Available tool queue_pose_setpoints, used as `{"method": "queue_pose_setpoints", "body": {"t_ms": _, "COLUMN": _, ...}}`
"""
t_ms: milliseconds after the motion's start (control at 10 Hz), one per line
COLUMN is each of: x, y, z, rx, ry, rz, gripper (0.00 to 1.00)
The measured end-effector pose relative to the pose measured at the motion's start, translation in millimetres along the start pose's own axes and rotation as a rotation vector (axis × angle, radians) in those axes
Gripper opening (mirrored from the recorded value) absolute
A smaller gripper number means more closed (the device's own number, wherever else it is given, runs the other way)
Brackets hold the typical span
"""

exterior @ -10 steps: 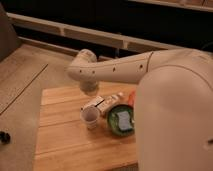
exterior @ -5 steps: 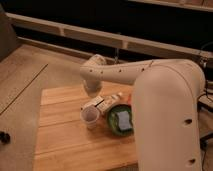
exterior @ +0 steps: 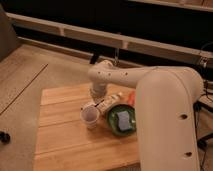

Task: Push the eraser across the table

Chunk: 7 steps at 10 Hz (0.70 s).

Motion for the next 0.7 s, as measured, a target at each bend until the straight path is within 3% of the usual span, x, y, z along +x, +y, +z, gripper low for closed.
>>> {"method": "queue_pose_setpoints", "body": {"t_ms": 200, "x": 0, "y": -5, "z": 10, "rx": -0.004, "ry": 0.026, "rz": -0.008, "gripper": 0.0}}
{"method": "queue_pose_setpoints", "body": {"t_ms": 700, "x": -22, "y": 13, "z": 21, "rx": -0.03, "ry": 0.046, "rz": -0.083, "gripper": 0.0}}
